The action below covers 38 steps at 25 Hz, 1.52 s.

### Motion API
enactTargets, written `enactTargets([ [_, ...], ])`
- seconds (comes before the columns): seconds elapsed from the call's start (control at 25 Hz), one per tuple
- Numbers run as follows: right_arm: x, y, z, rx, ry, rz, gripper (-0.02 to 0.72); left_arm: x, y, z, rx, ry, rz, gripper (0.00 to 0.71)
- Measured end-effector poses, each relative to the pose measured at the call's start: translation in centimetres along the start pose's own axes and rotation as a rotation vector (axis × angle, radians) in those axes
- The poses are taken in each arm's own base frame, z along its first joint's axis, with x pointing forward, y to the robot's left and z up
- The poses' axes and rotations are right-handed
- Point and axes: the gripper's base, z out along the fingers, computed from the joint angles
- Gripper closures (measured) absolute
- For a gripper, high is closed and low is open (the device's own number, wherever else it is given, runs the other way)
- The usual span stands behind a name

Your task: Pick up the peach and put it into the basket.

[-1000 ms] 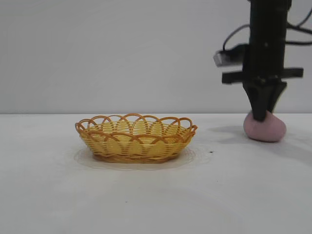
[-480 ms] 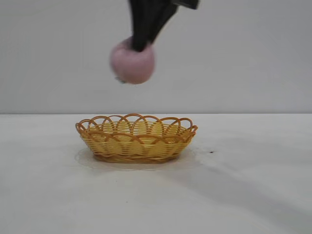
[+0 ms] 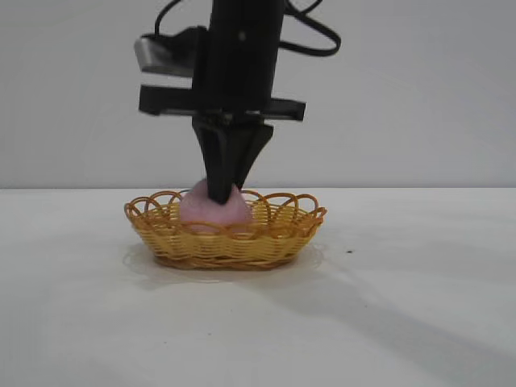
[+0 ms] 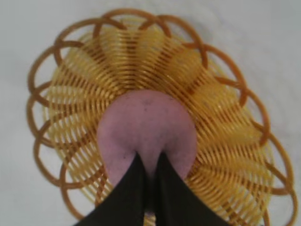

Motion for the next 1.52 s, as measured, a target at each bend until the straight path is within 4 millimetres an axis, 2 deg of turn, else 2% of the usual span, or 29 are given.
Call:
enactTargets([
  [0.04,0.0,0.0,0.0,0.000,0.000,0.000,0.646,0.0,0.0,0.0,0.000,0.000,0.000,0.318],
  [0.08,0.0,0.0,-0.2,0.000,0.000,0.000,0.561,0.0,0.0,0.0,0.000,0.000,0.000,0.318],
  [0.16,0.1,0.0,-1.1,0.000,-0.005,0.000,0.440,0.0,0.0,0.0,0.000,0.000,0.000,0.318],
  [0.24,0.2,-0.4,-2.7,0.001,-0.032,0.012,0.318,0.0,0.0,0.0,0.000,0.000,0.000,0.318],
  [0.32,0.4,-1.5,-5.0,0.006,-0.070,0.040,0.265,0.0,0.0,0.0,0.000,0.000,0.000,0.318],
  [0.4,1.0,-3.6,-6.8,0.015,-0.089,0.090,0.281,0.0,0.0,0.0,0.000,0.000,0.000,0.318],
  [0.44,1.4,-5.0,-7.5,0.019,-0.093,0.126,0.241,0.0,0.0,0.0,0.000,0.000,0.000,0.318],
  [0.48,1.9,-6.3,-7.8,0.020,-0.090,0.161,0.255,0.0,0.0,0.0,0.000,0.000,0.000,0.318],
  [0.56,3.2,-10.1,-8.0,0.023,-0.090,0.262,0.255,0.0,0.0,0.0,0.000,0.000,0.000,0.318],
  [0.72,7.6,-16.8,-7.0,0.018,-0.040,0.465,0.255,0.0,0.0,0.0,0.000,0.000,0.000,0.318],
  [0.84,10.7,-19.8,-5.9,0.020,-0.014,0.576,0.255,0.0,0.0,0.0,0.000,0.000,0.000,0.318],
  [1.0,13.0,-22.1,-5.7,0.022,-0.011,0.670,0.255,0.0,0.0,0.0,0.000,0.000,0.000,0.318],
  [1.12,13.7,-22.6,-6.6,0.022,-0.026,0.702,0.255,0.0,0.0,0.0,0.000,0.000,0.000,0.318],
  [1.24,14.4,-21.7,-9.3,0.046,-0.079,0.703,0.255,0.0,0.0,0.0,0.000,0.000,0.000,0.318],
  [1.4,17.0,-18.3,-13.3,0.098,-0.190,0.696,0.255,0.0,0.0,0.0,0.000,0.000,0.000,0.318],
  [1.52,20.2,-15.3,-14.8,0.137,-0.214,0.683,0.255,0.0,0.0,0.0,0.000,0.000,0.000,0.318],
])
